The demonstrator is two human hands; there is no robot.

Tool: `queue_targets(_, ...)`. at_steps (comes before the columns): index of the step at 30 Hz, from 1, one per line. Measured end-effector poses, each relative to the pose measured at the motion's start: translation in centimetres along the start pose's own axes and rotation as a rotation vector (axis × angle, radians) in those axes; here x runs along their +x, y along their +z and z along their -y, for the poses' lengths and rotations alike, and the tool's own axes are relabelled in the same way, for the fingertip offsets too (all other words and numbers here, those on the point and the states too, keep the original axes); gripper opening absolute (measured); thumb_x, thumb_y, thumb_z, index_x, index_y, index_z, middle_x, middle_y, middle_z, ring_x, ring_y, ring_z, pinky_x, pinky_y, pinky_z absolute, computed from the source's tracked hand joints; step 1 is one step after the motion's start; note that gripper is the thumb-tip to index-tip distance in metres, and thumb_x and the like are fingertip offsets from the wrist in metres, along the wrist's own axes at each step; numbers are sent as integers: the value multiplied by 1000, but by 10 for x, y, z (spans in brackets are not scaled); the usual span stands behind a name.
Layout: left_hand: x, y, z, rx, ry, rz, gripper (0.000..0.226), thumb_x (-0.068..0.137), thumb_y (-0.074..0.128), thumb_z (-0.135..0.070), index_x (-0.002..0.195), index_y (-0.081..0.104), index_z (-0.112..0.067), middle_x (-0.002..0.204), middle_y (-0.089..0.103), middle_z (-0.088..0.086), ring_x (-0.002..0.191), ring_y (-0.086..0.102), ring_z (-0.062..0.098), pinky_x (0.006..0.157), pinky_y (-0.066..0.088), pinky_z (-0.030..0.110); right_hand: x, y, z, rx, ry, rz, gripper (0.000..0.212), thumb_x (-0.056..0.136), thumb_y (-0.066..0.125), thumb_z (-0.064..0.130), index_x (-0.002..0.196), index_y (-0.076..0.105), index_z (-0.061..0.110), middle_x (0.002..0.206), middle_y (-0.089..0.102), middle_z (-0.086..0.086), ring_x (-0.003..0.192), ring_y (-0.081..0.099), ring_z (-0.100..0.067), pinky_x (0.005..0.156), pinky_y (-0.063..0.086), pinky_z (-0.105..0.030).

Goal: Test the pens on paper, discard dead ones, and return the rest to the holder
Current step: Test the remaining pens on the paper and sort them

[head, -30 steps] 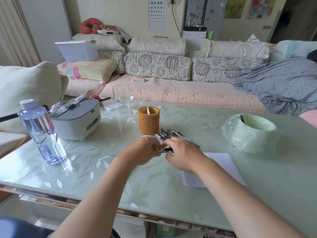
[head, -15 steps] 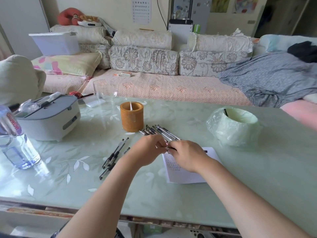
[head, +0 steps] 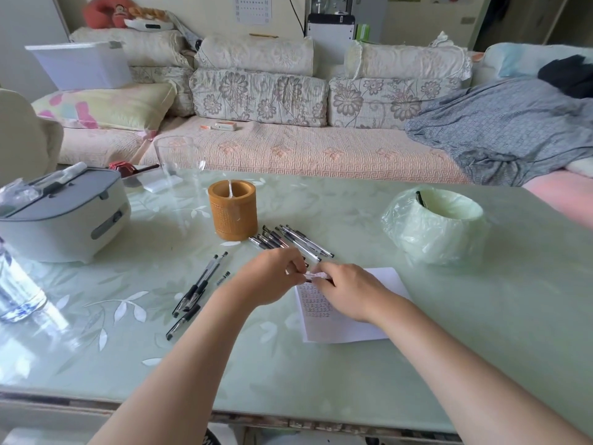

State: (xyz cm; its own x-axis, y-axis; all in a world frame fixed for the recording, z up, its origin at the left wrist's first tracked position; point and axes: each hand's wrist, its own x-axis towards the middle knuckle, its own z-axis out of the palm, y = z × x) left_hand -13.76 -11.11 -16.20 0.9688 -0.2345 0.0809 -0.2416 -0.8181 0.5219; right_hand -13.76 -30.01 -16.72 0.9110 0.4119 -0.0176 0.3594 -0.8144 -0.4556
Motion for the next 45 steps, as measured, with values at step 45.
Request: queue_targets(45, 20, 35, -7, 56, 17, 161, 41, 70, 80, -45, 102, 64, -24, 87, 52, -9, 80, 50, 12, 64, 38, 23, -19, 21, -45, 646, -10, -44, 22, 77, 63, -6, 65, 47, 3, 50, 43, 7, 43, 35, -8, 43, 28, -21)
